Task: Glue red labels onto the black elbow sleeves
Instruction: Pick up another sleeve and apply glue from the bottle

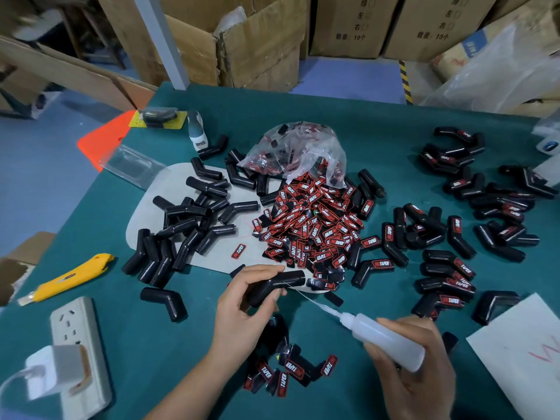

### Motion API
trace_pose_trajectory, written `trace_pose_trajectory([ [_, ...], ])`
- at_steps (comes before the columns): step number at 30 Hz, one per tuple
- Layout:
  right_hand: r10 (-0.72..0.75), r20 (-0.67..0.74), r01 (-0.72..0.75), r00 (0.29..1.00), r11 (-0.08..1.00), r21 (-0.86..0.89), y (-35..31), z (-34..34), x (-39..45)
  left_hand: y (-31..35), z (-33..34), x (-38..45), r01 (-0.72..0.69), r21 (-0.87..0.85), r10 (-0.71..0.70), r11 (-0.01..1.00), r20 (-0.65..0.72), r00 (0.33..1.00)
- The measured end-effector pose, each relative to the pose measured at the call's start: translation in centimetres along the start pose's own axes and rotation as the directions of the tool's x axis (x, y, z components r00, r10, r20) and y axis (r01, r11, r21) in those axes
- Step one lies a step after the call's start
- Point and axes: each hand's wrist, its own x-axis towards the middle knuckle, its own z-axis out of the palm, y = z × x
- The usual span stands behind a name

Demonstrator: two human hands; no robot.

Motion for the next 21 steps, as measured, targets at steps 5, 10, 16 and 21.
trace_pose_trajectory([
  [5, -0.002, -0.014, 0.002, 1.0, 1.0, 0.011, -0.05, -0.02, -0.17, -0.26, -0.05, 0.08, -0.023, 0.015, 0.023, 1.0, -0.002, 1.0],
  [10, -0.052, 0.012, 0.052, 0.999, 0.998, 0.031, 0.19, -0.03, -0.1, -0.4, -0.01, -0.03, -0.02, 0.013, 0.02, 1.0, 0.0, 1.0],
  [16, -0.076, -0.01, 0.076, 0.997, 0.997, 0.024, 0.4, -0.14, 0.04, -0.04, 0.28, 0.01, -0.046, -0.003, 0.046, 0.999, 0.002, 0.999],
  [21, -0.097, -0.015, 0.098, 0.995, 0.995, 0.019, 0.59, -0.15, -0.03, -0.42, 0.12, -0.22, -0.073, -0.021, 0.073, 0.997, 0.034, 0.997],
])
